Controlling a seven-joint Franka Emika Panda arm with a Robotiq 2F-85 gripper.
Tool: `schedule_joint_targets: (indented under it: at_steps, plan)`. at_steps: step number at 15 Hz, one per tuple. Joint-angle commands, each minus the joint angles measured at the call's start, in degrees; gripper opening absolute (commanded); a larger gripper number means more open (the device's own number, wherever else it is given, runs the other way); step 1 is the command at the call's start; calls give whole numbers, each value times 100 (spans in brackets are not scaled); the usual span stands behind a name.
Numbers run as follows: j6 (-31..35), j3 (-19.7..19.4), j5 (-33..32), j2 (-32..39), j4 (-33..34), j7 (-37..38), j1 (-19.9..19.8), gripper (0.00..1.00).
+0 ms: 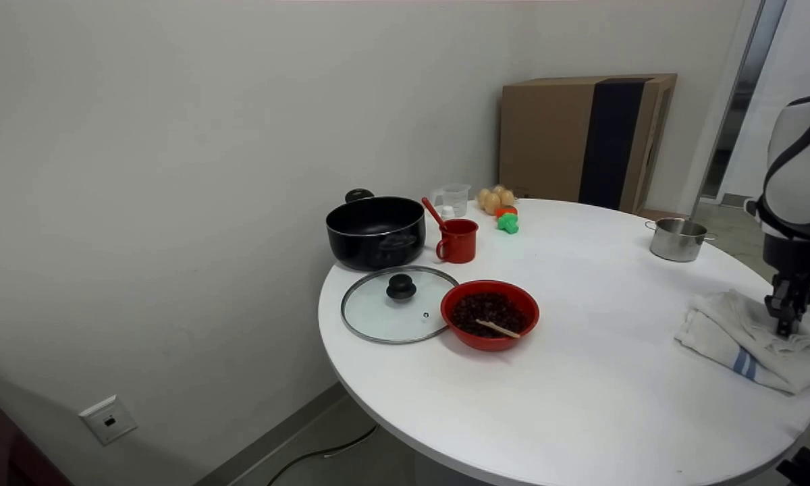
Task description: Move the silver pot to the right side of the table, use the white and blue towel to wipe the table
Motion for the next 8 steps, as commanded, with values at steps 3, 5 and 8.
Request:
schedule_joint_targets:
  at_steps: [3,5,8]
  plan:
    - [-160,246,172,115,474,-178,-98,3]
    - [-190,311,181,131,651,-151,-58,3]
    - [-284,431,192,220,961,-142,-13,3]
